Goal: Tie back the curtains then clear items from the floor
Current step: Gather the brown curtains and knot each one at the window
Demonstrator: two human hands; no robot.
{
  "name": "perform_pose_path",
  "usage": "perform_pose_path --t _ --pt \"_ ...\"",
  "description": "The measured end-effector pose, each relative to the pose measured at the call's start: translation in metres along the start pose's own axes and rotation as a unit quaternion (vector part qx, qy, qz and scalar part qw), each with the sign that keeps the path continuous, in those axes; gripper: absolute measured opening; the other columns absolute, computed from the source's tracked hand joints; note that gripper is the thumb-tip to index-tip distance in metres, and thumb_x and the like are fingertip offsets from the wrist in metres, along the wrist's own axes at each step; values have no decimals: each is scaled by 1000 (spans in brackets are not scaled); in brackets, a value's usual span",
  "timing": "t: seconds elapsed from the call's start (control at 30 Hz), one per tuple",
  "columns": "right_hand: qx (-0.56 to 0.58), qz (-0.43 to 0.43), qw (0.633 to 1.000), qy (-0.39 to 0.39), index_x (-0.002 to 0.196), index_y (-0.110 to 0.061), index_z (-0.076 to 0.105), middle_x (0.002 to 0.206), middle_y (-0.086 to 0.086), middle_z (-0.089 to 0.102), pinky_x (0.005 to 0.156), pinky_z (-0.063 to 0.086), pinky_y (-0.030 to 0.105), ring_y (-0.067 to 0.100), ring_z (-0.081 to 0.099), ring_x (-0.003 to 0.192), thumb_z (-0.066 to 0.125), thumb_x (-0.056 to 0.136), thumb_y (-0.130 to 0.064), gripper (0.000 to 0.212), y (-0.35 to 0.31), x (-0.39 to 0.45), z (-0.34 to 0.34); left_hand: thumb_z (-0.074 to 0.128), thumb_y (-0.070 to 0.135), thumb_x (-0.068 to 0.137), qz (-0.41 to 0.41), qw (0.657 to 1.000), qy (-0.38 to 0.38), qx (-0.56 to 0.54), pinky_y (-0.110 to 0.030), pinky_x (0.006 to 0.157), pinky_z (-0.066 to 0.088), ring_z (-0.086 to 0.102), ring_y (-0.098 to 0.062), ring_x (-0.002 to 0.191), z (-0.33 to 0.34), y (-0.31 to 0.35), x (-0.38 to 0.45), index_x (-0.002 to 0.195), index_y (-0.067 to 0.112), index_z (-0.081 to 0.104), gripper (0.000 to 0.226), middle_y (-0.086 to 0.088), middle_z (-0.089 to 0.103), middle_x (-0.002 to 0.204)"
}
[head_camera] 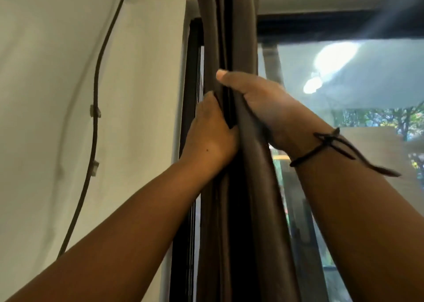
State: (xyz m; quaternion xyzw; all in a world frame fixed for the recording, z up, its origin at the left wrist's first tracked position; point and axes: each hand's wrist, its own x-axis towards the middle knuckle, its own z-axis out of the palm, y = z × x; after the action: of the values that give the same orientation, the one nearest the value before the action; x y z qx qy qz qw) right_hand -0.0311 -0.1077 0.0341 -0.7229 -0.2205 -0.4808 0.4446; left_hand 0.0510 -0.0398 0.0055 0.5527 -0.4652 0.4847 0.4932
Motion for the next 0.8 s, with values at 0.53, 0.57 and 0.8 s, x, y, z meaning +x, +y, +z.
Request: perform_pose_path --t 0.53,0.57,0.8 --pt "-274 211 933 103 83 -11 63 79 9 64 66 50 34 29 63 78 58 85 -20 11 166 -107 50 43 43 70 -100 969 -222 -39 -43 109 36 38 -22 134 45 -79 -220 143 19 32 77 -5 35 146" --pt "-281 227 928 89 75 -11 61 75 9 62 63 45 32 29 61 75 58 86 -22 15 175 -125 53 46 40 70 -138 962 -220 -77 -41 109 37 42 -19 131 42 -82 -234 140 19 37 74 -1 38 144" --pt "-275 302 911 52 79 -18 62 68 -4 60 50 40 23 18 59 67 59 88 -30 15 215 -220 64 45 10 73 -291 921 -205 -160 5 95 25 42 8 112 21 -86 -313 118 12 61 47 9 43 129"
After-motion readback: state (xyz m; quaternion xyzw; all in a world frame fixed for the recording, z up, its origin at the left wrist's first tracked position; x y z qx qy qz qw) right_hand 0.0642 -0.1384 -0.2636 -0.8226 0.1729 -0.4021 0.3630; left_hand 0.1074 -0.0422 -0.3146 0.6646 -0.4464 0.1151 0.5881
